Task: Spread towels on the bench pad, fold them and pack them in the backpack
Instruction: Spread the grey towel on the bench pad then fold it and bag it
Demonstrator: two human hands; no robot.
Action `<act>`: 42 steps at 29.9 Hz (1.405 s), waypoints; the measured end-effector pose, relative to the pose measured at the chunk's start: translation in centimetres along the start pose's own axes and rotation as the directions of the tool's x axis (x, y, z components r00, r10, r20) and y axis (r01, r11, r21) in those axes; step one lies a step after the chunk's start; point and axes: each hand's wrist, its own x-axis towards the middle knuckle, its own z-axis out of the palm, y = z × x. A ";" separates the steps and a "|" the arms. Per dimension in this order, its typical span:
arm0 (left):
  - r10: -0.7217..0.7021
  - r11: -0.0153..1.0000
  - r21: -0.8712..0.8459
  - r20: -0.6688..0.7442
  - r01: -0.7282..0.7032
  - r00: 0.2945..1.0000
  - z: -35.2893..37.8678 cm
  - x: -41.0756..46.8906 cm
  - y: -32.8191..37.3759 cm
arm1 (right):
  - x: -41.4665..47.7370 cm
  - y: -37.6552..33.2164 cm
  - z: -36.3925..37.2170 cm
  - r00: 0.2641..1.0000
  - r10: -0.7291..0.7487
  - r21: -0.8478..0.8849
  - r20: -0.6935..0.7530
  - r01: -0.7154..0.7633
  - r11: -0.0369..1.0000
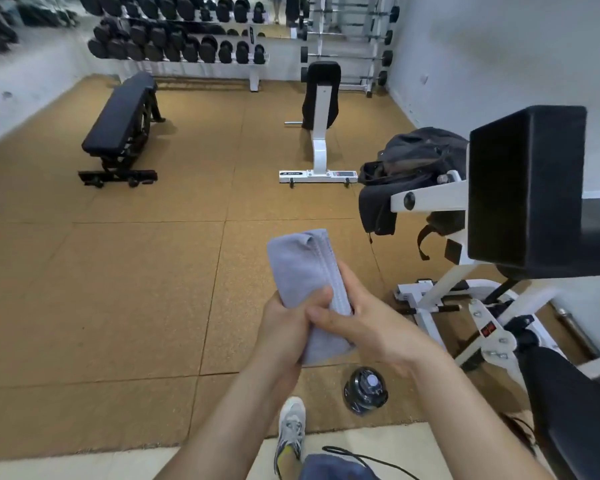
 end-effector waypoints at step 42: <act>-0.444 0.606 0.667 0.736 -0.433 0.512 26.4 66.6 12.8 | 37.8 -6.3 -30.2 -0.211 0.307 0.358 -0.928 -0.274 0.893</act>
